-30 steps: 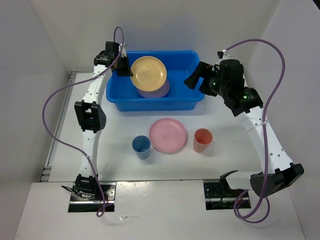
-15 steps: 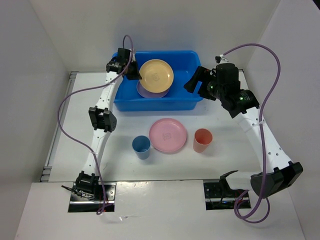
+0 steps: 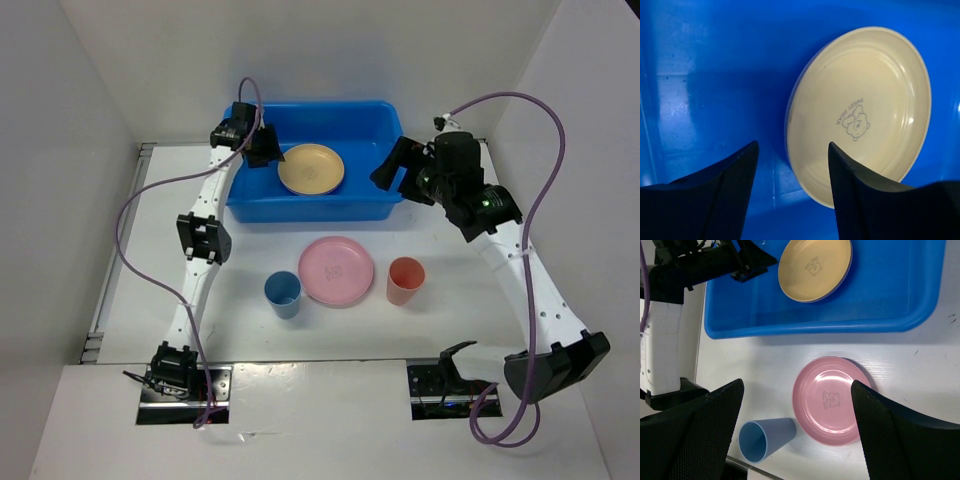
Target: Place the mixed dishes into the plastic bin
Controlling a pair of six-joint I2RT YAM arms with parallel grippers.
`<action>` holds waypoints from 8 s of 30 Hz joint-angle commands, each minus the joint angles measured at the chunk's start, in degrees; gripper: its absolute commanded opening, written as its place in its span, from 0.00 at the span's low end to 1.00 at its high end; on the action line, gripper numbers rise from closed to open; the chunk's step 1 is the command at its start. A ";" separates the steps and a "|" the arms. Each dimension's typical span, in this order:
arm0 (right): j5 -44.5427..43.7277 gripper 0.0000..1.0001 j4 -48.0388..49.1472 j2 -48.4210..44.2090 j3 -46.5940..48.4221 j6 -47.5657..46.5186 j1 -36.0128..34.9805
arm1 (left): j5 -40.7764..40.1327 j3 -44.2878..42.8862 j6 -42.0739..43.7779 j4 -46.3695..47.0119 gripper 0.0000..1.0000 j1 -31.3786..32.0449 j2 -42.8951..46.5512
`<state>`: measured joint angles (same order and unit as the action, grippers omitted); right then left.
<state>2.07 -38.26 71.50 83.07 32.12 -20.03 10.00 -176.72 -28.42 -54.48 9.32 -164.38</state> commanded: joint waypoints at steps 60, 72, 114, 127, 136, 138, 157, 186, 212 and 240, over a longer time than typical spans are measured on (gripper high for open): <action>-23.42 0.83 -22.38 -2.34 -13.63 4.00 -4.05 | 0.55 115.03 4.09 11.94 0.57 18.79 91.78; -24.21 0.84 -21.33 -2.34 -13.63 4.00 -4.05 | -11.84 114.59 1.62 8.87 0.33 26.53 81.86; -22.63 0.83 -17.37 2.67 -12.40 -2.06 3.42 | -13.87 26.00 23.15 -13.02 0.00 0.35 31.66; -18.33 0.80 -18.68 6.37 -13.72 -3.29 3.42 | -13.34 25.99 23.68 -13.02 0.04 -0.18 26.12; -16.57 0.80 -23.87 3.91 -13.72 -2.76 2.90 | -12.03 25.99 24.21 -13.02 0.09 -0.71 25.07; -16.57 0.80 -24.41 3.30 -14.33 -2.15 2.89 | -12.02 25.99 24.21 -13.02 0.12 -0.71 25.07; -14.89 0.80 -27.39 -3.65 -21.36 12.17 -2.56 | -10.44 25.46 24.21 -13.02 0.55 -1.76 25.85; -12.96 0.00 -26.08 -4.88 -26.64 17.45 -3.08 | -1.58 22.83 20.78 -7.49 0.81 -3.35 44.75; -18.24 0.00 -33.80 38.33 55.85 0.67 -0.89 | 1.95 33.02 21.31 -6.34 0.81 -3.96 59.79; -13.84 0.00 -36.18 64.64 63.45 -4.17 3.95 | 7.93 51.21 21.31 -5.20 0.78 -3.35 74.45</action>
<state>-10.72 -74.22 135.20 147.57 28.93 -15.22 15.53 -126.82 -7.57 -61.25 5.67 -94.21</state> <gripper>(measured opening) 0.021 0.784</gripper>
